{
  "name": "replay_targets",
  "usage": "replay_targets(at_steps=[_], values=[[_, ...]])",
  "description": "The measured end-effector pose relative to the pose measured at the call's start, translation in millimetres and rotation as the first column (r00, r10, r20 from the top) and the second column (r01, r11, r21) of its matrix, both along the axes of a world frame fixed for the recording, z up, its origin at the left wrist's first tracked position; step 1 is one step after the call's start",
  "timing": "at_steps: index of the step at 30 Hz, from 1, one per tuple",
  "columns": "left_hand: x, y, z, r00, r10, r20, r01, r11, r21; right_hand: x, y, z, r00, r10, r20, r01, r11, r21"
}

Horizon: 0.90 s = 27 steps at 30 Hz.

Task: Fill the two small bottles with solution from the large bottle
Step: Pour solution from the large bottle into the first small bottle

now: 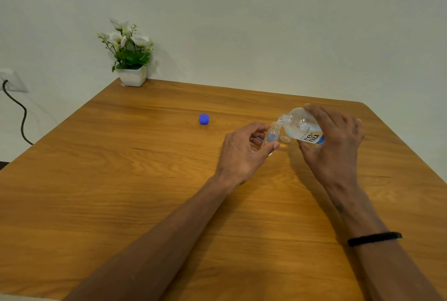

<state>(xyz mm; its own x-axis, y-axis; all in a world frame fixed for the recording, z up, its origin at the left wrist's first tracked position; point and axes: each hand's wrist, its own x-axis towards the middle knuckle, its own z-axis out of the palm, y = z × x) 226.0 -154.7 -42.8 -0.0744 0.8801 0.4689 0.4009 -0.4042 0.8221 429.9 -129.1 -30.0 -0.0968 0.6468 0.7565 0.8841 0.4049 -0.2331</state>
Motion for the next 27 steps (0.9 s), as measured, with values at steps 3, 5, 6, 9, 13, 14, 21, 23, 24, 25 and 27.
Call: replay_targets(at_steps=[3,5,6,9,13,14,21,23,24,25,27], values=[[0.5,0.5,-0.1,1.000,0.008,-0.002,-0.008,1.000,0.003,1.2,2.0,-1.8,1.000,0.008,-0.004,-0.008,1.000,0.003],[1.2,0.1,-0.6,1.000,0.014,0.005,-0.014,1.000,0.018,2.4,3.7,-3.5,1.000,0.017,-0.008,-0.017,1.000,0.003],[1.4,-0.2,-0.6,1.000,0.021,0.009,-0.021,0.999,0.026,2.4,4.4,-4.3,1.000,0.023,-0.015,-0.023,1.000,-0.002],[1.9,-0.7,0.0,0.999,0.028,0.031,-0.029,0.999,0.038,0.8,4.5,-5.5,0.998,0.036,-0.058,-0.037,0.999,-0.018],[0.4,0.8,1.6,0.999,0.028,0.029,-0.029,0.999,0.040,-2.4,0.8,-5.2,0.991,0.045,-0.123,-0.048,0.999,-0.022],[-1.7,2.1,1.5,0.999,0.029,0.021,-0.029,0.999,0.032,-2.4,0.4,-5.6,0.989,0.042,-0.140,-0.047,0.998,-0.028],[-27.0,16.0,-1.5,0.992,0.125,-0.005,-0.126,0.992,-0.019,-2.4,0.5,-1.3,0.911,0.036,-0.411,-0.099,0.986,-0.134],[-33.8,19.4,-4.3,0.986,0.169,-0.001,-0.169,0.985,-0.034,-2.5,-1.8,2.2,0.880,0.030,-0.474,-0.112,0.983,-0.146],[-36.3,20.7,-5.6,0.983,0.183,0.004,-0.182,0.982,-0.045,-1.9,-2.6,3.8,0.862,0.027,-0.506,-0.119,0.982,-0.150],[-38.0,21.1,-6.3,0.981,0.191,0.011,-0.190,0.980,-0.057,-1.4,-3.6,5.6,0.843,0.023,-0.538,-0.125,0.980,-0.154],[-38.9,20.6,-7.0,0.979,0.205,0.023,-0.202,0.976,-0.080,0.3,-4.2,7.7,0.807,0.017,-0.590,-0.133,0.979,-0.154]])
